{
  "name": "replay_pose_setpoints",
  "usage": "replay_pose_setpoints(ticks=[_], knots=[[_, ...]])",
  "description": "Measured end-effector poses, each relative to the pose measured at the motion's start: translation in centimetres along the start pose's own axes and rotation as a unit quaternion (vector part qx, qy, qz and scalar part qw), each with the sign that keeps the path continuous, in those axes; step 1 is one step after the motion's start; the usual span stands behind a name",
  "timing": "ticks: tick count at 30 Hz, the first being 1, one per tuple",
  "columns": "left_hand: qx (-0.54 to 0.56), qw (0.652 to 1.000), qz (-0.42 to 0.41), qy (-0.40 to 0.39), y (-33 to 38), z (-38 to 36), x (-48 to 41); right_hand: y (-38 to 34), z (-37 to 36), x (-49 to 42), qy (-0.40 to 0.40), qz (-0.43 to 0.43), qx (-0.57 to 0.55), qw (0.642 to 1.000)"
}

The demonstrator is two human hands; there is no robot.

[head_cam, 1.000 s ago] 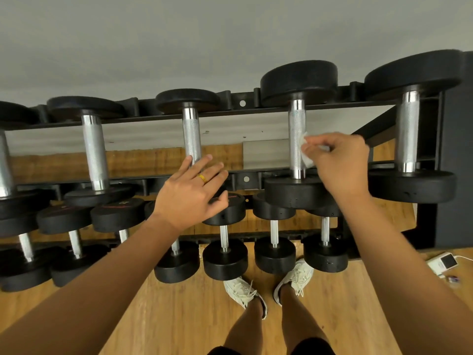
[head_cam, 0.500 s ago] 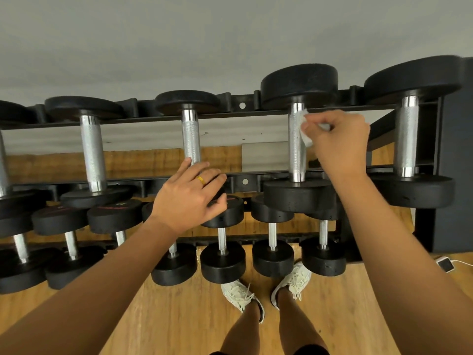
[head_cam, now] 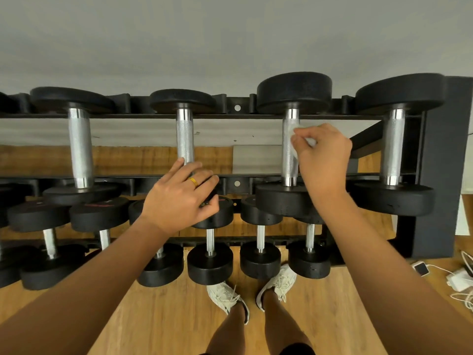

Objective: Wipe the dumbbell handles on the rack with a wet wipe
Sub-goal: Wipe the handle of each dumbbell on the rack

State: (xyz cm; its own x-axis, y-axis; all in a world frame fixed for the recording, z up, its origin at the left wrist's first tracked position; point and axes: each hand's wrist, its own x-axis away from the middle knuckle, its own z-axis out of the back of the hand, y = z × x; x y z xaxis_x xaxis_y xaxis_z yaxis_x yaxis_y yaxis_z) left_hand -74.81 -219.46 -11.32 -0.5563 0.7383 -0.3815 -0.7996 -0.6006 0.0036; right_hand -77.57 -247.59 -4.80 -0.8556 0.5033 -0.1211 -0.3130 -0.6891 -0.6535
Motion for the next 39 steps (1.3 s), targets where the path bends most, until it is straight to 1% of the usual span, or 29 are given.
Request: replay_pose_setpoints(ticks=[5, 7, 11, 14, 18, 22, 24, 26, 28, 30, 31, 33, 36, 39], knots=[[-0.001, 1.000, 0.005, 0.002, -0.1, 0.0, 0.1, -1.2, -0.2, -3.0, 0.001, -0.009, 0.013, 1.000], [0.000, 1.000, 0.008, 0.001, -0.1, 0.0, 0.1, -0.8, 0.1, -1.2, -0.014, 0.002, 0.024, 1.000], [0.000, 1.000, 0.008, -0.001, 0.0, 0.1, 0.1, 0.4, 0.9, 3.3, -0.052, -0.001, 0.041, 0.998], [0.000, 1.000, 0.006, -0.002, -0.1, 0.1, 0.1, -0.2, 0.8, 1.4, -0.061, -0.014, 0.051, 0.997], [0.000, 1.000, 0.008, -0.005, 0.0, 0.2, 0.0, -1.4, 0.7, -1.5, -0.049, -0.020, 0.033, 0.998], [0.005, 1.000, 0.012, -0.012, 0.0, 0.2, 0.0, -0.3, 1.7, 1.5, -0.115, -0.010, 0.069, 0.991], [0.003, 1.000, 0.011, -0.015, 0.1, 0.3, 0.0, 0.3, 2.2, 2.7, -0.151, -0.020, 0.074, 0.986], [0.004, 1.000, 0.012, -0.018, 0.1, 0.4, -0.1, 0.3, 2.3, 2.2, -0.167, -0.035, 0.062, 0.983], [0.004, 1.000, 0.013, -0.021, 0.2, 0.4, -0.1, -0.3, 2.1, 0.8, -0.148, -0.043, 0.038, 0.987], [0.003, 1.000, 0.013, -0.025, 0.2, 0.5, -0.1, -1.1, 2.0, -0.2, -0.117, -0.030, 0.029, 0.992], [0.002, 1.000, 0.013, -0.027, 0.1, 0.4, -0.1, -1.1, 1.9, -0.3, -0.114, -0.021, 0.034, 0.993], [0.000, 0.999, 0.011, -0.030, 0.2, 0.4, -0.1, -0.8, 2.2, 0.5, -0.141, -0.008, 0.059, 0.988], [-0.001, 1.000, 0.010, -0.025, 0.2, 0.5, -0.1, 0.0, 3.0, 2.3, -0.202, -0.024, 0.087, 0.975], [0.003, 1.000, 0.012, -0.022, 0.3, 0.6, -0.1, 0.0, 3.0, 2.0, -0.218, -0.032, 0.082, 0.972]])
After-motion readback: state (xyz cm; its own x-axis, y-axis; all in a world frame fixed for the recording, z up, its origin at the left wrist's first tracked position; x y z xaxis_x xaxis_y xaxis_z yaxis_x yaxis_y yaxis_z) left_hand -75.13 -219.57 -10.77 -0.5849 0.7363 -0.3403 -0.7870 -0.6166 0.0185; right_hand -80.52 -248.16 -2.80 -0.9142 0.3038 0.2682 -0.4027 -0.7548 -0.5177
